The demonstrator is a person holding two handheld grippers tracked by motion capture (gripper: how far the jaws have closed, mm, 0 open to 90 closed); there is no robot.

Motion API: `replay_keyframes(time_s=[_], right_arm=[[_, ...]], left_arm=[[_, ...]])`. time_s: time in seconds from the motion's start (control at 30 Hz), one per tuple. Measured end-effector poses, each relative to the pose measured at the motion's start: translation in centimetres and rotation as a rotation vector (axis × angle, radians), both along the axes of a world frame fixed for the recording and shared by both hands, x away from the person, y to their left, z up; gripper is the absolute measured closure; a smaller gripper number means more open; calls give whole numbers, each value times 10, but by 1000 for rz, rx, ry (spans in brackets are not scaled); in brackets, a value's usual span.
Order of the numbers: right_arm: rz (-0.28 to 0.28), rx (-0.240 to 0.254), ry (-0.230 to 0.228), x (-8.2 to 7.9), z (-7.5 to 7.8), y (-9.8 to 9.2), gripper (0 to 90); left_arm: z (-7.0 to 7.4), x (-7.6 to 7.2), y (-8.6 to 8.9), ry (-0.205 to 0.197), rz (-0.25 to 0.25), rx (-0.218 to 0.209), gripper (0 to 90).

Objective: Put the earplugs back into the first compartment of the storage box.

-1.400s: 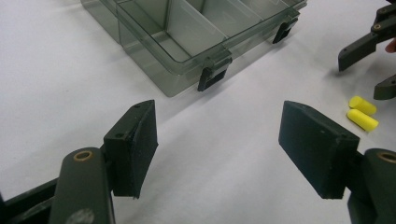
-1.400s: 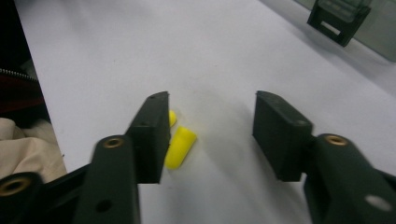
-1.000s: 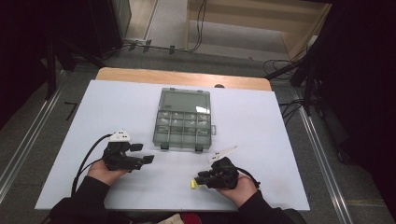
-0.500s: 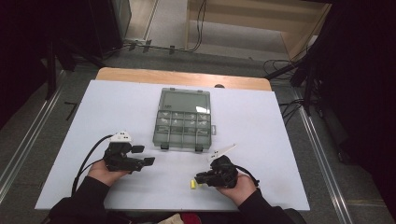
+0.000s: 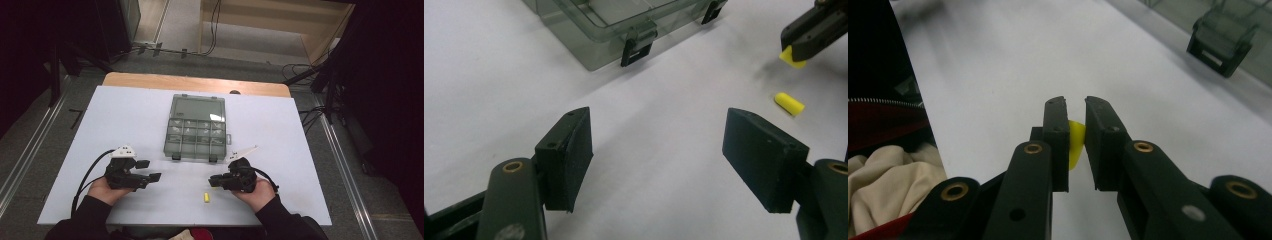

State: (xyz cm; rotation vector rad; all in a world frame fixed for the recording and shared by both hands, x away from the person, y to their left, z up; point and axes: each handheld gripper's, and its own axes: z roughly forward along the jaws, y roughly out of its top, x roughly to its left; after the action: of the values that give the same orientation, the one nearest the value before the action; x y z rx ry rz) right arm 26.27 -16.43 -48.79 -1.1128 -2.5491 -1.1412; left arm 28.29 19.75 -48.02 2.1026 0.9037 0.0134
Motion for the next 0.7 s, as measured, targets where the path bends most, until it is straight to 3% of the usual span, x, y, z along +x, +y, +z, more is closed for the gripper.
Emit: replay_keyframes(time_s=[0.3, 0.7], right_arm=[[-7, 33, -6, 15, 8, 3, 777], [-38, 61, -11, 28, 17, 8, 777]], left_arm=[[-1, -8, 5, -2, 15, -3, 281], [-1, -4, 5, 0, 12, -3, 281]])
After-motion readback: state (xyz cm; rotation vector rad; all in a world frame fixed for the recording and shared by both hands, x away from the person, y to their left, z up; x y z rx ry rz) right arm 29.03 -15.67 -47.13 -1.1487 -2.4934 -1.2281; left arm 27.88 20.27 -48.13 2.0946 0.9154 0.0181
